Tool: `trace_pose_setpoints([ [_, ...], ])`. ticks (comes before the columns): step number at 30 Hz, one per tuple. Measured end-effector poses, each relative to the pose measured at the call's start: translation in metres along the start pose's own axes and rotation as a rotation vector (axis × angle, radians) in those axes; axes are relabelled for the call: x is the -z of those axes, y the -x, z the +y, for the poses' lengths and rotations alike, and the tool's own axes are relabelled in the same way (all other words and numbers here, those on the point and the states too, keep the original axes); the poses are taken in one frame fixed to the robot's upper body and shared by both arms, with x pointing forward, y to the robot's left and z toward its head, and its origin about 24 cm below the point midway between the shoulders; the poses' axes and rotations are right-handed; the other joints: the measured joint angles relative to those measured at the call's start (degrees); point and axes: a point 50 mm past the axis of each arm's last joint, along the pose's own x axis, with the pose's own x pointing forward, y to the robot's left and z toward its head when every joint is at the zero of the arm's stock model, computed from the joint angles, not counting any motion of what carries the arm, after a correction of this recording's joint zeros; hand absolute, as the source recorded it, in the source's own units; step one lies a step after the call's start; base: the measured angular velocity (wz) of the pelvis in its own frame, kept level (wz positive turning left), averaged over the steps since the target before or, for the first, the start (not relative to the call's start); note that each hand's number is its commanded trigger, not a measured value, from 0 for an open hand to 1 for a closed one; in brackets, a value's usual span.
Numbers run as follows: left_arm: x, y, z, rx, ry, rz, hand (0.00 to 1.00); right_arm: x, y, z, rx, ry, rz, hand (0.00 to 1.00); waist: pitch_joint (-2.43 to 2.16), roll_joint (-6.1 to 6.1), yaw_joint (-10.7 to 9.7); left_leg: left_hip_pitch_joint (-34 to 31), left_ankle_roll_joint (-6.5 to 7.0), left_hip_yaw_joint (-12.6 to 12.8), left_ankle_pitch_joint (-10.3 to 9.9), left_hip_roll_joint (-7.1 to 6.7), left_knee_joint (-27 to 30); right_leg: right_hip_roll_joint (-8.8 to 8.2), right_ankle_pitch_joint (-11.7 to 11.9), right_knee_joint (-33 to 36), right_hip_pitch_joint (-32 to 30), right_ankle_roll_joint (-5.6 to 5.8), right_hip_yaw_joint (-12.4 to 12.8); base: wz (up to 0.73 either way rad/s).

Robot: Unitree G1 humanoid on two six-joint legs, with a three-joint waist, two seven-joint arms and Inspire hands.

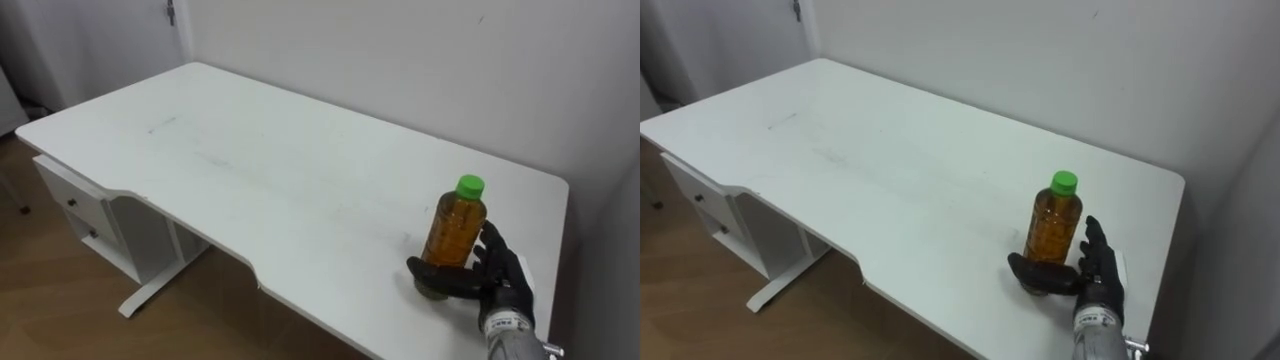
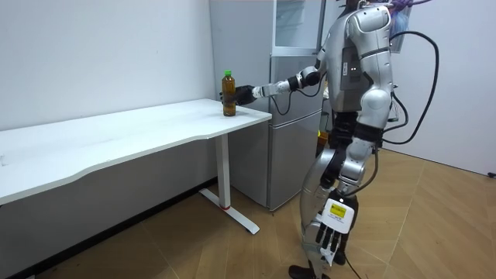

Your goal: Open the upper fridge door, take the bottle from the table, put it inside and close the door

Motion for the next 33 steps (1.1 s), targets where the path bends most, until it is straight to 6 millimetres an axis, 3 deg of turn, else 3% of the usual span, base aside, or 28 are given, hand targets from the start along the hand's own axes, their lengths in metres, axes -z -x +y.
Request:
trace_pose_setpoints([
  [4,-0.003,0.0,0.001,-0.007,-0.003,-0.02,0.0,-0.011,-0.004,0.009,-0.02,-0.018,-0.03,0.0,-0.05,-0.2,0.0,0.1,0.0,0.0,0.0,-0.03,0.1,0.03,0.0,0.1,0.2,0.0,0.0,0.0],
  [16,-0.001,0.0,0.0,-0.007,-0.002,-0.016,0.0,-0.017,-0.001,0.018,-0.035,-0.069,-0.047,0.0,0.02,-0.41,-0.1,0.1,0.01,-0.2,0.0,0.03,0.6,0.11,0.0,0.0,0.6,-0.01,0.0,0.0],
  [27,0.003,0.001,0.001,-0.023,-0.001,-0.004,0.0,-0.013,0.001,0.024,-0.047,-0.069,-0.036,0.0,0.02,-0.42,0.4,0.3,0.03,0.0,0.0,0.11,0.5,0.03,0.1,0.0,0.6,-0.03,-0.1,-0.01],
  [33,0.01,0.002,0.007,-0.046,0.011,0.014,0.0,-0.003,0.004,0.028,-0.063,-0.02,-0.008,0.0,0.09,-1.25,1.5,1.0,0.02,0.0,0.0,0.03,-0.1,0.06,0.1,-0.2,1.0,-0.02,-0.1,-0.01],
])
